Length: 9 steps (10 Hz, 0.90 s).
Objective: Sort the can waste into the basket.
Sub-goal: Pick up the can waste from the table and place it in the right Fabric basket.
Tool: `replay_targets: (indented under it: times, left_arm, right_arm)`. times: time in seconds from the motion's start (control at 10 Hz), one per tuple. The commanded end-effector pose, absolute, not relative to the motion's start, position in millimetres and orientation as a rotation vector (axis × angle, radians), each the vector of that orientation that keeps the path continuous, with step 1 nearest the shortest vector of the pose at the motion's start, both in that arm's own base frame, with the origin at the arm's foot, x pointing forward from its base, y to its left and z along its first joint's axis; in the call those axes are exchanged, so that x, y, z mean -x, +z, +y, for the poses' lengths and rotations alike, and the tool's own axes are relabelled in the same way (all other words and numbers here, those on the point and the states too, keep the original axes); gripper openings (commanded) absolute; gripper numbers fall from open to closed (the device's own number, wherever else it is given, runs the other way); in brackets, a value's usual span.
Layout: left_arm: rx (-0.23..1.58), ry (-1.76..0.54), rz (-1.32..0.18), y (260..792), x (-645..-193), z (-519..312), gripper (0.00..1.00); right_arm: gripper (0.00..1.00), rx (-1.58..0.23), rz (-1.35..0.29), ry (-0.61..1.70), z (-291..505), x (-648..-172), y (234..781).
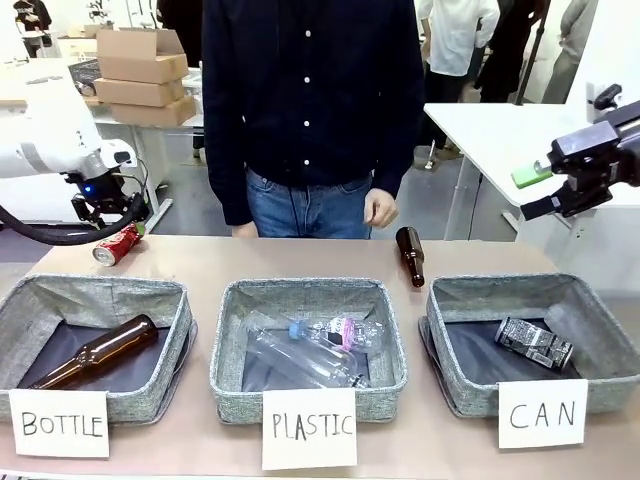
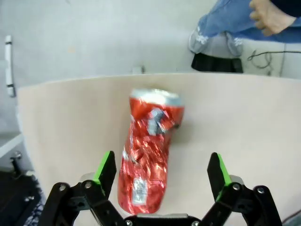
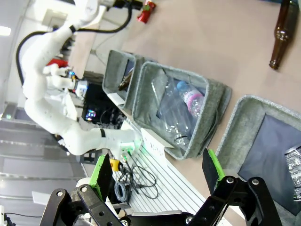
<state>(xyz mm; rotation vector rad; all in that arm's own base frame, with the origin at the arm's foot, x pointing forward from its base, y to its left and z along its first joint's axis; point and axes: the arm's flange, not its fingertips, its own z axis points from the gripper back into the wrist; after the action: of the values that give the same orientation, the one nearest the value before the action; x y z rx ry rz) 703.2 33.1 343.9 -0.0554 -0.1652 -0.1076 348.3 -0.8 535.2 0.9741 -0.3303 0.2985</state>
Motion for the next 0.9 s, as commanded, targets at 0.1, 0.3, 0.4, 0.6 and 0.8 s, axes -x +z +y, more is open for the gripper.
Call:
replay_targets:
  times: [0.1,0.3,0.4,0.6,0.8]
  left_arm:
    - [-0.004,-0.087,-0.124,327,-737,23,1.00]
    - [-0.001,-0.063,-0.105,321,-745,29,1.00]
    - [0.013,-0.076,-0.083,314,-746,29,1.00]
    - [0.016,-0.093,-0.055,308,-747,29,0.70]
    - [0.012,-0.104,-0.036,310,-746,30,0.11]
  right_arm:
    - [1.00,-0.968,-0.343,0.328,-3,-350,535]
    - [1.00,-0.968,-0.343,0.328,-3,-350,535]
    - [1.00,-0.968,-0.343,0.328,-3,-350,535]
    - [1.00,-0.968,-0.343,0.328,-3,-350,535]
    - [1.00,-0.968,-0.343,0.328,-3,-350,535]
